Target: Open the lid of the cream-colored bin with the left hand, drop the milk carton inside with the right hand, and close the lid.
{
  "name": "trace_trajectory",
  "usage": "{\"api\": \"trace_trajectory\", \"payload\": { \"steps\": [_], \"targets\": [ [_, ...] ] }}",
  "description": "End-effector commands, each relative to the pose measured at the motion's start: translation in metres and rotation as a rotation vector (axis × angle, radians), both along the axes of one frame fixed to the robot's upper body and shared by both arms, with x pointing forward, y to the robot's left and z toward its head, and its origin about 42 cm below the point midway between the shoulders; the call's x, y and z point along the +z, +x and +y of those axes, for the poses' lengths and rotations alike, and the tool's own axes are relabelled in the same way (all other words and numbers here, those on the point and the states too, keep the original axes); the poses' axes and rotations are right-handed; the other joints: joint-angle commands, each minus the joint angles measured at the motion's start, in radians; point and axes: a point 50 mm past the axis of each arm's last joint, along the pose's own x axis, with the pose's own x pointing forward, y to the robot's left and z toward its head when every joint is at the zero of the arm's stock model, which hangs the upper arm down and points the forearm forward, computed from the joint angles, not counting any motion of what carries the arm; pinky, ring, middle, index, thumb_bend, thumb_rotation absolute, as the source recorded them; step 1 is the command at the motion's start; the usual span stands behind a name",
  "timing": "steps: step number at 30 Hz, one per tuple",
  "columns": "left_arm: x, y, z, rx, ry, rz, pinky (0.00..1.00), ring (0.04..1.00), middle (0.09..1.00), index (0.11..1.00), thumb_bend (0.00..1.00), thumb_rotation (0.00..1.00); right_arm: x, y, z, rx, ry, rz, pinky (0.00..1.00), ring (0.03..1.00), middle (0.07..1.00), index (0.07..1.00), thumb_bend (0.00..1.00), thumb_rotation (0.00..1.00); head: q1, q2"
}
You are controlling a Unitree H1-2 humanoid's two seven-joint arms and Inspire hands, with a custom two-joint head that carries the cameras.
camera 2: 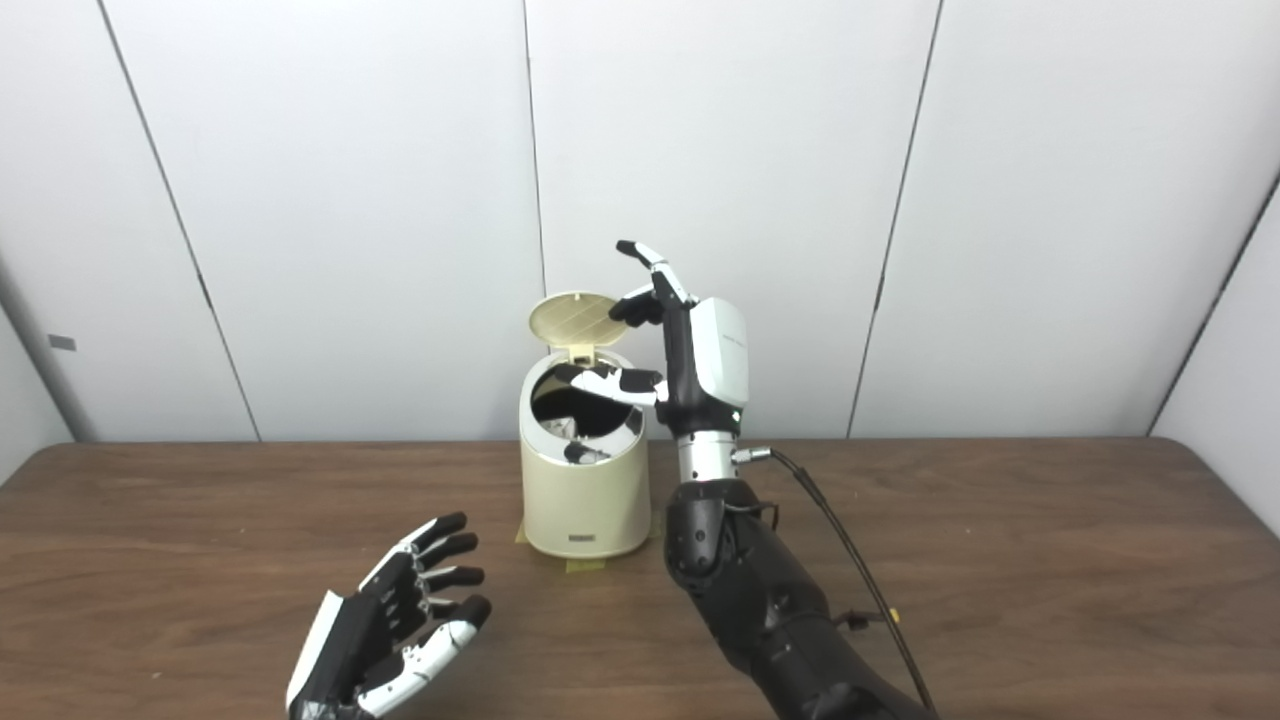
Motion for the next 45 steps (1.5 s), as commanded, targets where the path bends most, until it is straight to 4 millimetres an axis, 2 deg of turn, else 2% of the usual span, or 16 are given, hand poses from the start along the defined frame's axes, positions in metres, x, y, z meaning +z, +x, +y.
{"api": "trace_trajectory", "payload": {
  "steps": [1, 6, 10, 13, 14, 16, 18, 20, 22, 23, 25, 28, 31, 35, 42, 45],
  "targets": [
    [0.016, 0.005, -0.002, -0.005, -0.007, -0.072, 0.57, 0.728, 0.819, 0.849, 0.65, 0.32, 0.029, 0.006, 0.0, 0.013, 0.013, -0.096, 0.5, 0.598, 0.75, 0.798, 0.86, 0.23, 0.001, 0.0],
    [0.015, 0.006, -0.002, -0.007, -0.012, -0.071, 0.57, 0.733, 0.821, 0.848, 0.65, 0.31, 0.032, -0.001, -0.004, 0.024, 0.06, -0.17, 0.49, 0.578, 0.74, 0.768, 0.82, 0.21, -0.001, -0.011],
    [0.013, 0.007, 0.0, -0.01, -0.004, -0.07, 0.57, 0.731, 0.821, 0.851, 0.64, 0.31, 0.04, -0.019, -0.015, 0.055, 0.11, -0.238, 0.45, 0.55, 0.731, 0.767, 0.75, 0.24, -0.006, -0.018],
    [0.012, 0.009, 0.001, -0.013, -0.002, -0.07, 0.57, 0.733, 0.82, 0.852, 0.63, 0.3, 0.044, -0.033, -0.026, 0.088, 0.125, -0.269, 0.42, 0.544, 0.719, 0.781, 0.73, 0.22, -0.011, -0.026],
    [0.012, 0.009, 0.002, -0.014, -0.002, -0.071, 0.57, 0.735, 0.822, 0.852, 0.63, 0.31, 0.045, -0.038, -0.03, 0.102, 0.129, -0.277, 0.38, 0.509, 0.708, 0.77, 0.73, 0.2, -0.013, -0.024],
    [0.011, 0.01, 0.003, -0.014, -0.003, -0.07, 0.57, 0.733, 0.822, 0.849, 0.62, 0.29, 0.045, -0.048, -0.037, 0.129, 0.127, -0.283, 0.33, 0.452, 0.672, 0.754, 0.73, 0.16, -0.015, -0.029],
    [0.01, 0.01, 0.003, -0.012, -0.005, -0.069, 0.57, 0.733, 0.821, 0.848, 0.61, 0.28, 0.044, -0.057, -0.043, 0.172, 0.123, -0.266, 0.28, 0.364, 0.563, 0.737, 0.72, 0.13, -0.017, -0.032],
    [0.009, 0.011, 0.004, -0.011, -0.005, -0.071, 0.57, 0.734, 0.821, 0.847, 0.61, 0.27, 0.042, -0.071, -0.052, 0.282, 0.152, -0.158, 0.25, 0.318, 0.503, 0.728, 0.73, 0.11, -0.016, -0.029],
    [0.009, 0.012, 0.005, -0.01, -0.004, -0.072, 0.57, 0.734, 0.818, 0.846, 0.61, 0.27, 0.041, -0.083, -0.058, 0.36, 0.16, -0.072, 0.24, 0.309, 0.498, 0.728, 0.74, 0.09, -0.016, -0.033],
    [0.009, 0.013, 0.006, -0.008, -0.004, -0.072, 0.57, 0.733, 0.818, 0.845, 0.61, 0.26, 0.04, -0.089, -0.063, 0.394, 0.158, -0.026, 0.25, 0.336, 0.527, 0.739, 0.75, 0.09, -0.017, -0.034],
    [0.009, 0.013, 0.007, -0.006, -0.004, -0.073, 0.57, 0.731, 0.816, 0.844, 0.61, 0.27, 0.038, -0.102, -0.074, 0.457, 0.145, 0.072, 0.33, 0.454, 0.627, 0.781, 0.77, 0.12, -0.019, -0.035],
    [0.009, 0.014, 0.008, -0.004, -0.001, -0.079, 0.57, 0.733, 0.816, 0.841, 0.62, 0.27, 0.033, -0.122, -0.09, 0.499, 0.136, 0.172, 0.53, 0.671, 0.785, 0.848, 0.81, 0.21, -0.019, -0.036],
    [0.009, 0.015, 0.01, -0.005, 0.001, -0.082, 0.58, 0.742, 0.818, 0.845, 0.61, 0.27, 0.023, -0.137, -0.104, 0.501, 0.156, 0.229, 0.68, 0.789, 0.863, 0.895, 0.82, 0.28, -0.013, -0.039],
    [0.01, 0.016, 0.013, 0.0, 0.002, -0.087, 0.58, 0.741, 0.816, 0.843, 0.63, 0.29, 0.007, -0.154, -0.12, 0.484, 0.193, 0.292, 0.78, 0.851, 0.903, 0.918, 0.86, 0.38, -0.011, -0.04],
    [0.018, 0.021, 0.018, -0.023, 0.009, -0.128, 0.59, 0.766, 0.832, 0.853, 0.62, 0.27, -0.019, -0.172, -0.129, 0.487, 0.288, 0.349, 0.8, 0.876, 0.919, 0.904, 0.85, 0.38, 0.004, -0.049],
    [0.034, 0.033, 0.022, -0.032, 0.038, -0.163, 0.64, 0.798, 0.856, 0.873, 0.65, 0.31, -0.035, -0.177, -0.132, 0.483, 0.342, 0.364, 0.82, 0.886, 0.93, 0.912, 0.83, 0.37, 0.019, -0.056]
  ]
}}
